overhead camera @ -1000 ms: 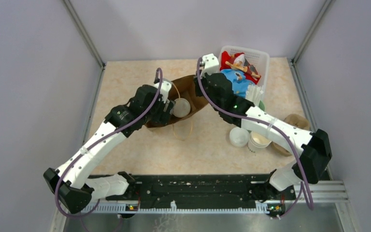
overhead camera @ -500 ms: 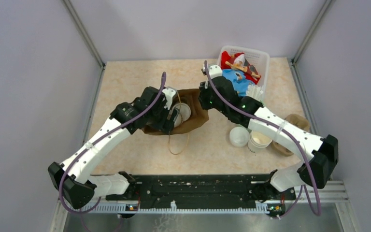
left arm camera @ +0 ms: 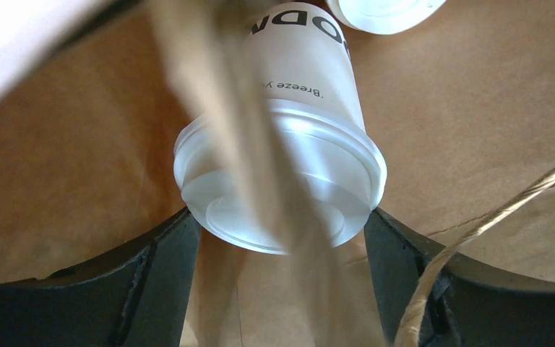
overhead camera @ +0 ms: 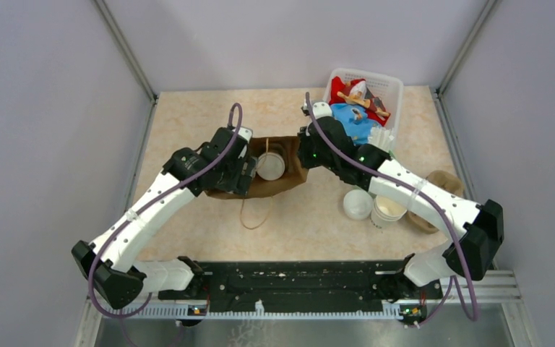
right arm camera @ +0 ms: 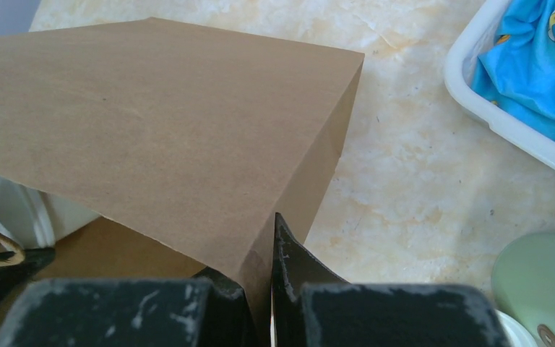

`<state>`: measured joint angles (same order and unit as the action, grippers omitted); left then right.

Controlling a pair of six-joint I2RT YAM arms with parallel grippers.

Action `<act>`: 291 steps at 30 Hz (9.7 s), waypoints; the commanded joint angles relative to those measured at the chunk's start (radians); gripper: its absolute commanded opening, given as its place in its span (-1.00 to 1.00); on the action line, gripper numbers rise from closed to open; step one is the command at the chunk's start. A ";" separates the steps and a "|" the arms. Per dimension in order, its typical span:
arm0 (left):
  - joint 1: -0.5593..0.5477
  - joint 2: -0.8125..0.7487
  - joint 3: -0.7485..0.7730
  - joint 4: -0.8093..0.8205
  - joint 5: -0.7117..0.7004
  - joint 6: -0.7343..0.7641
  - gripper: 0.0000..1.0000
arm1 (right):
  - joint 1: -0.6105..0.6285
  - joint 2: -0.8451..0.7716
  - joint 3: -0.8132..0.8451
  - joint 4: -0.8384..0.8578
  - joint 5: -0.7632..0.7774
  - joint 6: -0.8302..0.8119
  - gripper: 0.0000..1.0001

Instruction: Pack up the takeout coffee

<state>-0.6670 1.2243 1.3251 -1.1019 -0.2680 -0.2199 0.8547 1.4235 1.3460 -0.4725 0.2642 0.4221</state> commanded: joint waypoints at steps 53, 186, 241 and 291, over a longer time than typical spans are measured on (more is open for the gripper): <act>0.051 0.020 -0.213 0.434 -0.314 -0.056 -0.39 | -0.159 0.192 0.274 -0.172 -0.440 -0.109 -1.00; 0.093 -0.361 -0.296 0.376 -0.134 -0.036 -0.49 | -0.129 0.264 0.408 0.069 -0.641 1.144 -1.00; 0.096 -0.132 -0.185 0.358 -0.235 -0.105 -0.55 | 0.132 0.521 0.949 -0.617 0.282 0.093 -0.26; 0.190 -0.099 -0.296 0.511 -0.211 -0.171 -0.58 | -0.029 0.269 0.516 -0.311 -0.293 0.033 -1.00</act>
<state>-0.4828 1.1549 1.0134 -0.6548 -0.4900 -0.3901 0.8524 1.7123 1.7668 -0.7506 0.0666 0.4126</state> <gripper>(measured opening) 0.819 0.003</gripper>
